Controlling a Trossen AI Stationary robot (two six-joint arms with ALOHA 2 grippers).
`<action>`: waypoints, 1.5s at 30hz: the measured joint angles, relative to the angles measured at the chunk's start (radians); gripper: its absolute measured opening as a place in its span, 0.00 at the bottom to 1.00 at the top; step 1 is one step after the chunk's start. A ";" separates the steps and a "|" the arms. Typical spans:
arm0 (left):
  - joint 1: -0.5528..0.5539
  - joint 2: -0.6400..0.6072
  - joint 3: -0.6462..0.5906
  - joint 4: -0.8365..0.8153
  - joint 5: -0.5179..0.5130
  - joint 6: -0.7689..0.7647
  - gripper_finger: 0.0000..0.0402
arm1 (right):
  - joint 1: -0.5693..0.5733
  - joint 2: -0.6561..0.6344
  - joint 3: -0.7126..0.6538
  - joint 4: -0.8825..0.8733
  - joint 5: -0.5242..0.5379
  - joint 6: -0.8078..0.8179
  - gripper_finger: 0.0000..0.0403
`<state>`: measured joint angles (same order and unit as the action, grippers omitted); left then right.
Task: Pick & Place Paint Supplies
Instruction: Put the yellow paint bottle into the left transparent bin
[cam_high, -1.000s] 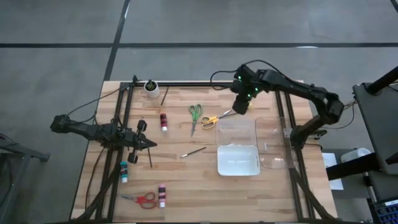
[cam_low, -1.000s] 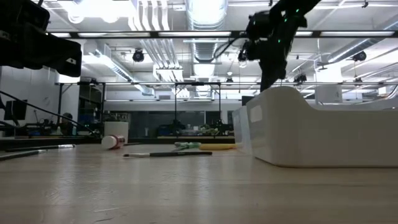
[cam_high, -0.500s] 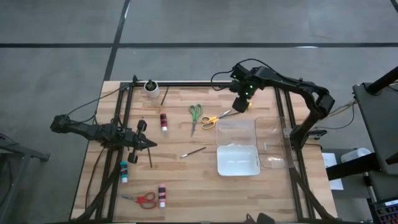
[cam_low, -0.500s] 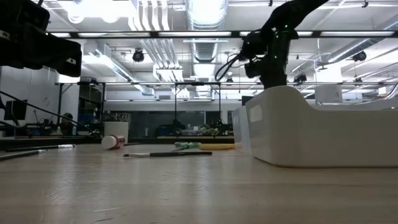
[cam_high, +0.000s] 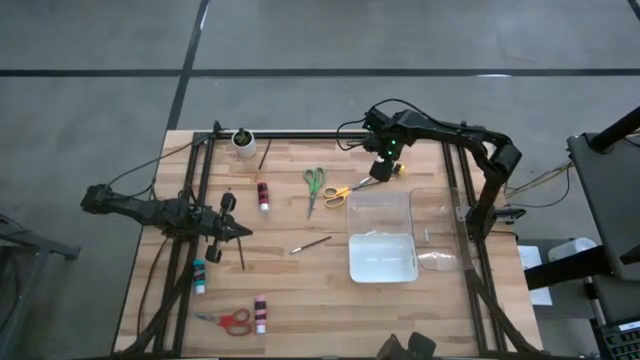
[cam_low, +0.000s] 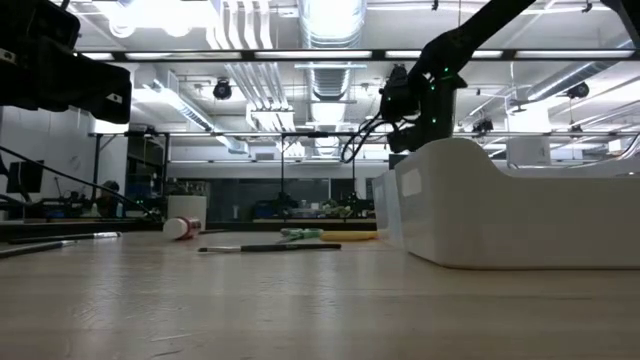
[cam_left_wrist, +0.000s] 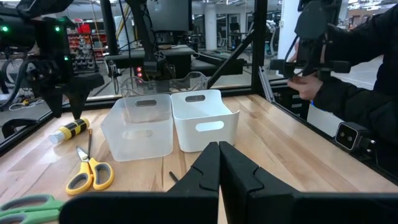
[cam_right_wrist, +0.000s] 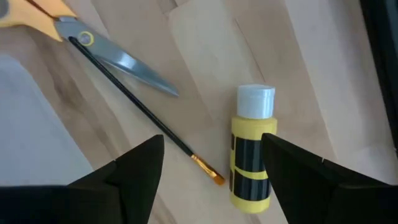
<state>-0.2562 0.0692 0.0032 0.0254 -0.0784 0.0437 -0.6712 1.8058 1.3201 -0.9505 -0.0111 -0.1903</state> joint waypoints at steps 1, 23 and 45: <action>0.000 0.000 0.000 0.000 0.000 0.000 0.01 | -0.004 0.007 0.000 0.000 0.010 0.000 0.66; 0.000 0.000 0.000 0.000 0.000 0.000 0.01 | -0.042 0.099 -0.002 0.027 0.036 -0.084 0.66; 0.000 0.000 0.000 0.000 0.000 0.000 0.01 | -0.045 0.157 -0.003 0.071 0.057 -0.109 0.66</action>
<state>-0.2562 0.0692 0.0030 0.0254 -0.0784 0.0436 -0.7164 1.9624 1.3167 -0.8794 0.0463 -0.2991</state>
